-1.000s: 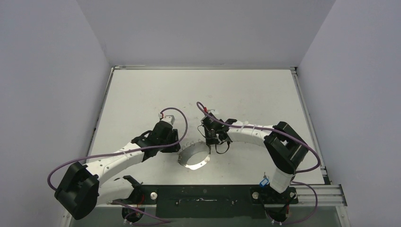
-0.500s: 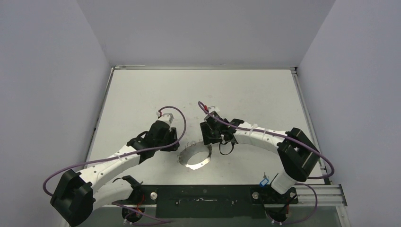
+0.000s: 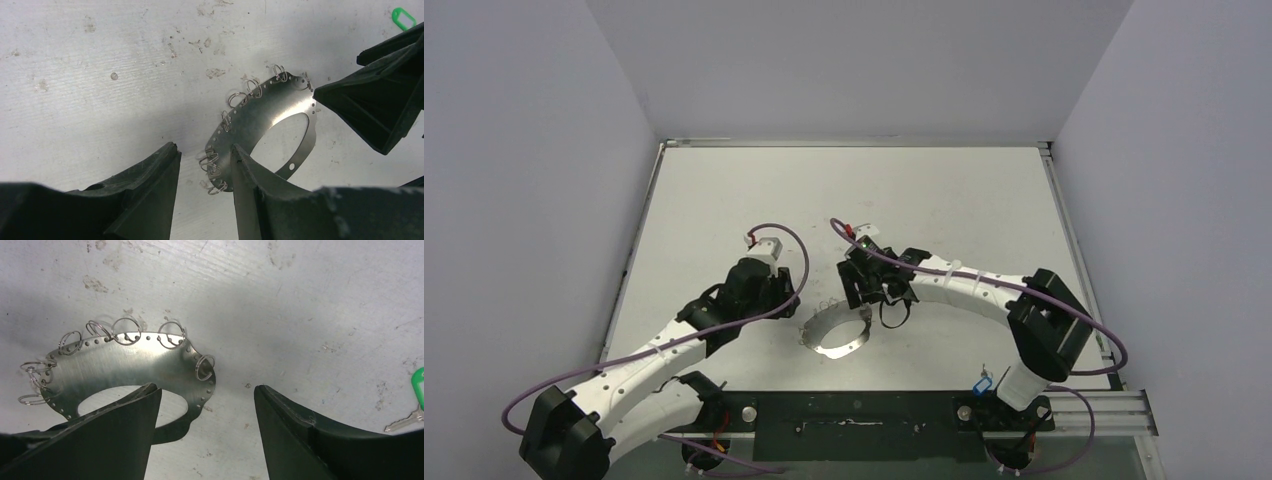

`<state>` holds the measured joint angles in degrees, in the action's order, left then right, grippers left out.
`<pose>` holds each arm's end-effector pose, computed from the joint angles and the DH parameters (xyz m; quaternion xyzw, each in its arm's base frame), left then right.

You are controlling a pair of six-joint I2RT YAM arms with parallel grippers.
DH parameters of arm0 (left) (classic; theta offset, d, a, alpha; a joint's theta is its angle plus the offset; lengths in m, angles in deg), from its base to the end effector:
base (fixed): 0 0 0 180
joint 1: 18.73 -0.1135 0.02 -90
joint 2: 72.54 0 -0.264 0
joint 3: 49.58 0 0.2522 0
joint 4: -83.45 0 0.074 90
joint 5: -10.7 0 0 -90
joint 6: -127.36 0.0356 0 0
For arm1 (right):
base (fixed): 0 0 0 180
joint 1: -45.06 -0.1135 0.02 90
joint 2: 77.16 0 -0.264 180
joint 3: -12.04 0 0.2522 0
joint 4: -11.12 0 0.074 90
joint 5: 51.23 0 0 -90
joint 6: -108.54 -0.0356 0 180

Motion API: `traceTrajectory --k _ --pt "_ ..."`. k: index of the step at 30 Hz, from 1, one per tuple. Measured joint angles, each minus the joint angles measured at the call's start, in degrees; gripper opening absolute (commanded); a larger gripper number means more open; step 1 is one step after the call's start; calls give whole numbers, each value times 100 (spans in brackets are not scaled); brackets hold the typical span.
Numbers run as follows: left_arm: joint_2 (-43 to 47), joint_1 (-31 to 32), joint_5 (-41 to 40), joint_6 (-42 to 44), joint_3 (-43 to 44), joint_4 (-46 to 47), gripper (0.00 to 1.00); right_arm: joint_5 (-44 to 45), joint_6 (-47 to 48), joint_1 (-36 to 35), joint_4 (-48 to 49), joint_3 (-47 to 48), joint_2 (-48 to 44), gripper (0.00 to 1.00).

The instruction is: Put the keys on the keyring

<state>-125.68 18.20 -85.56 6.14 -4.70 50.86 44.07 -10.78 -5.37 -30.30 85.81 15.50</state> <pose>0.1574 -0.1134 0.2169 0.0225 0.9081 -0.1915 0.3718 0.2096 0.2485 0.2005 -0.1652 0.9514 0.1298 0.2251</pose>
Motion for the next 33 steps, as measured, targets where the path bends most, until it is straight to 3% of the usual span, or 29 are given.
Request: traceTrajectory --k 8,13,18,33 --pt "59 -42 2 20 -162 -15 40 407 20 -330 -208 507 787 47" --pt "184 -63 -57 11 -179 -120 40 535 44 -334 -330 525 1034 19" --pt "391 -68 -149 -7 -247 -162 40 691 55 -332 -363 527 1029 1" --pt "455 -68 -212 9 -258 -166 40 428 306 -264 -83 236 437 0"
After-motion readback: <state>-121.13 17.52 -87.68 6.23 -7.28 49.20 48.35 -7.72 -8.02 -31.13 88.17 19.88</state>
